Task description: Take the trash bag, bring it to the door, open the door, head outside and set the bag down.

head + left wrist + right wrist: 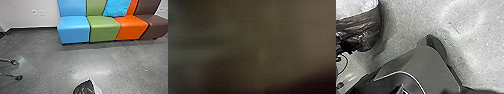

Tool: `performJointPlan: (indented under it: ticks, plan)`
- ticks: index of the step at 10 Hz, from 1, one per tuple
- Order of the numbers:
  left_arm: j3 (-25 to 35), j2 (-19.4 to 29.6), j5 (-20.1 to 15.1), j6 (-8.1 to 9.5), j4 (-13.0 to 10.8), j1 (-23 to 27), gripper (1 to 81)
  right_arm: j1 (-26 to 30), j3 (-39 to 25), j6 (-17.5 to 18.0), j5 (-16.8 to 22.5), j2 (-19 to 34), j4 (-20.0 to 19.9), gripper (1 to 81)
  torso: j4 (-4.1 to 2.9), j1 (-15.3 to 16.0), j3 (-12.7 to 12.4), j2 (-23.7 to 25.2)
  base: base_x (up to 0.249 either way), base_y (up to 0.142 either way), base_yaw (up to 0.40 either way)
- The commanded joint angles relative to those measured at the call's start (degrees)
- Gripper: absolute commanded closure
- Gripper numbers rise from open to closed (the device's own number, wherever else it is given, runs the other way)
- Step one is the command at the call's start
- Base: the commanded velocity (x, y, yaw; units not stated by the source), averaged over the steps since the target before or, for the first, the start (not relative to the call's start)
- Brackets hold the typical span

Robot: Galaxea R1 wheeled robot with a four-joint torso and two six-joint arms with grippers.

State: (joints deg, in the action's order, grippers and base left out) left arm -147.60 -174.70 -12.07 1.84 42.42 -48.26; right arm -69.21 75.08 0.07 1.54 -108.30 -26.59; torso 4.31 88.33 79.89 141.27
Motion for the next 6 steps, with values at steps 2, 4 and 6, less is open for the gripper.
performJointPlan:
  ticks: [2,4,6]
  plan:
    - [-1.5,0.0,-0.8,0.27,0.4,5.0,1.0,1.9,-1.4,0.1,4.8,3.9,-0.7,1.0,0.02,0.0,0.8,0.0,0.000,0.000,0.000]
    - [-1.8,-0.1,-0.7,0.36,0.3,5.1,1.0,1.8,-1.8,0.0,4.9,4.3,-0.7,1.0,0.02,0.0,1.3,0.0,0.000,0.000,0.000]
    - [-2.5,-0.4,-0.6,0.27,0.3,5.0,1.0,1.9,-1.8,0.0,4.9,4.0,-0.7,1.0,0.02,0.0,1.3,0.0,0.000,0.000,0.000]
